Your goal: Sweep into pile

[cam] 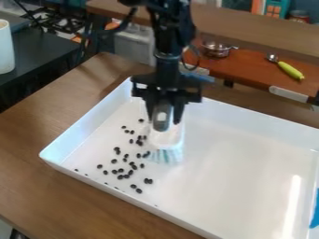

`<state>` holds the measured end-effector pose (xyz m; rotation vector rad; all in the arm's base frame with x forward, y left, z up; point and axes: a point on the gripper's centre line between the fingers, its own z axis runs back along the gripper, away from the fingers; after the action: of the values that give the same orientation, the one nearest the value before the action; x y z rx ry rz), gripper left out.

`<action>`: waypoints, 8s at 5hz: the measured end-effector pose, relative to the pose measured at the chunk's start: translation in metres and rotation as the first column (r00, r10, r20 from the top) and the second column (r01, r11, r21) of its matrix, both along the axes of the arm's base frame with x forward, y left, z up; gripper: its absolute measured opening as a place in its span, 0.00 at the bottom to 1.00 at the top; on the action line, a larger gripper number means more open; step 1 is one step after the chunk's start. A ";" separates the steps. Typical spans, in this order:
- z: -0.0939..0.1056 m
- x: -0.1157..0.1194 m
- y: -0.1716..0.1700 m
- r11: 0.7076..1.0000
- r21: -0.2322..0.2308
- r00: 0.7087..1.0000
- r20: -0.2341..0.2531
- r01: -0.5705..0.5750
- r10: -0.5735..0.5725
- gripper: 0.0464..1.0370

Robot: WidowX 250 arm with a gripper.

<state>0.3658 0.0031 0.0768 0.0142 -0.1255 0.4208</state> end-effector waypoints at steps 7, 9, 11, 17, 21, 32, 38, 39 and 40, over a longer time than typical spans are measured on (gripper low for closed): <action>0.076 -0.037 -0.046 0.983 -0.033 0.965 0.199 0.180 -0.170 0.45; 0.027 -0.053 -0.081 0.961 0.112 0.950 0.159 0.254 -0.270 0.45; 0.001 -0.065 -0.074 0.943 0.173 0.946 0.108 0.284 -0.305 0.45; 0.003 -0.095 0.024 0.939 0.238 0.963 0.039 0.249 -0.265 0.45; 0.077 -0.073 -0.028 0.986 0.069 0.964 0.214 0.149 -0.160 0.45; 0.015 0.041 -0.013 0.755 -0.146 0.748 0.110 -0.640 0.655 0.45; -0.003 -0.013 0.007 0.789 -0.072 0.782 0.100 -0.610 0.615 0.45; -0.004 -0.027 0.007 0.800 -0.061 0.795 0.089 -0.597 0.600 0.45; -0.005 -0.039 0.010 0.811 -0.046 0.805 0.101 -0.583 0.585 0.45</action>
<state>0.3266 0.0132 0.0718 0.0170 -0.2304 1.0478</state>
